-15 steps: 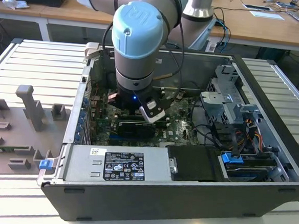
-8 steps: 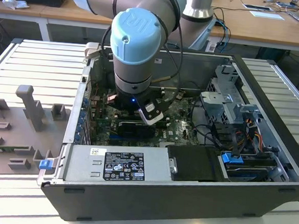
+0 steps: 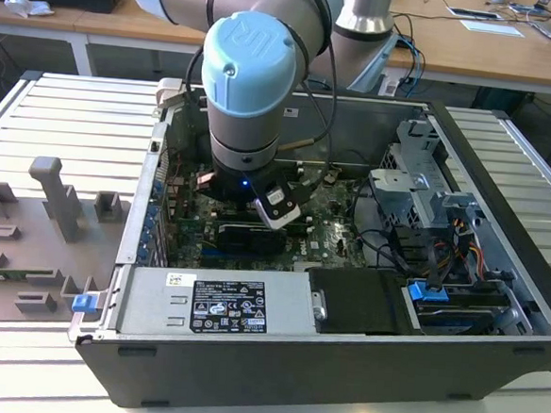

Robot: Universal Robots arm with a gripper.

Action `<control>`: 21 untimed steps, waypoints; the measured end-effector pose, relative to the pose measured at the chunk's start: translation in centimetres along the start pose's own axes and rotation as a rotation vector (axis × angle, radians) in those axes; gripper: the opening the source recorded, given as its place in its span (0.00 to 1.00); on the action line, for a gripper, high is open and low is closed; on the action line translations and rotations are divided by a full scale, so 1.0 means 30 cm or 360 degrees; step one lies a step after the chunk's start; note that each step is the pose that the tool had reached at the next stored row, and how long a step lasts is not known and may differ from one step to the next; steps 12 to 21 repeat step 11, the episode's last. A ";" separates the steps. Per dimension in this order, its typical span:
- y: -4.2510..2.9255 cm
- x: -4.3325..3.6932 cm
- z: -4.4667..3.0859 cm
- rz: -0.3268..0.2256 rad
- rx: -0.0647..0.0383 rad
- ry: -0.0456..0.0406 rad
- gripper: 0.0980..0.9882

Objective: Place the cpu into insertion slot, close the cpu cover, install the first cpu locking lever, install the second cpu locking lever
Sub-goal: 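Install the second cpu locking lever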

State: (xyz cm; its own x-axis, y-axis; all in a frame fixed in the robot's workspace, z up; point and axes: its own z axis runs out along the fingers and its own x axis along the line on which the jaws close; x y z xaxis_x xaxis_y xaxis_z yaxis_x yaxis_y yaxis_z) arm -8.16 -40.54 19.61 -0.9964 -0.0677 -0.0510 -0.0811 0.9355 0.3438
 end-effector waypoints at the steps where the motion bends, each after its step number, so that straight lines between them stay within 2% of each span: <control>1: 0.002 0.000 -0.005 0.0000 0.0000 0.0000 0.01; 5: 0.013 -0.001 -0.035 0.0000 0.0000 0.0000 0.01; 8: 0.017 -0.002 -0.046 0.0000 0.0000 0.0000 0.01; 21: 0.017 -0.002 -0.046 0.0000 0.0000 0.0000 0.01</control>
